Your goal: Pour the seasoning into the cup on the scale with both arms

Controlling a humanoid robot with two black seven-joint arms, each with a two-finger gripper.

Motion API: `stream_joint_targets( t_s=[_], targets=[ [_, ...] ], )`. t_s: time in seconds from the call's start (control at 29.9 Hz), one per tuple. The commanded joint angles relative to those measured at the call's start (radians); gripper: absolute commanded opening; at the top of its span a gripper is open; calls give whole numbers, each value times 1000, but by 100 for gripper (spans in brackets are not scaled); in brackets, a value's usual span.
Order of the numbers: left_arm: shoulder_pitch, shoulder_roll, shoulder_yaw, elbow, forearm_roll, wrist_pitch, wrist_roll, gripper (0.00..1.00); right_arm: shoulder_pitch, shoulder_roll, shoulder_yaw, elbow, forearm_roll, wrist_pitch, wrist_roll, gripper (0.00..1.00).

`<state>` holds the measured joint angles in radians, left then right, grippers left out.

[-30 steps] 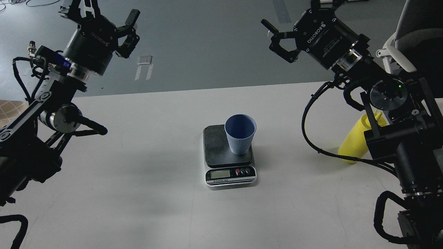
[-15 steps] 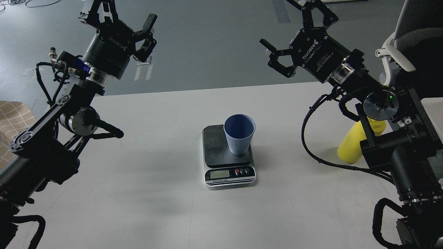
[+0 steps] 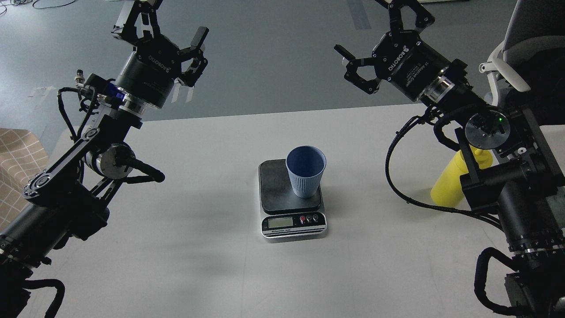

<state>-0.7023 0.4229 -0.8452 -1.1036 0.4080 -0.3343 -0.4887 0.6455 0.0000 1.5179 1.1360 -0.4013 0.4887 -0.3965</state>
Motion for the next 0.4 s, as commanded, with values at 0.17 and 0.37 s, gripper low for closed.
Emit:
stream_joint_targets(
  t_s=[0.17,0.37],
  targets=[
    [7,-59,-34,1,-24,0,0,98,2,0,2,-13,-4,0,13,100],
    [7,-108,-18,1,-26,-3,0,98,3,0,10,-12,-24,0,14,100]
  ],
)
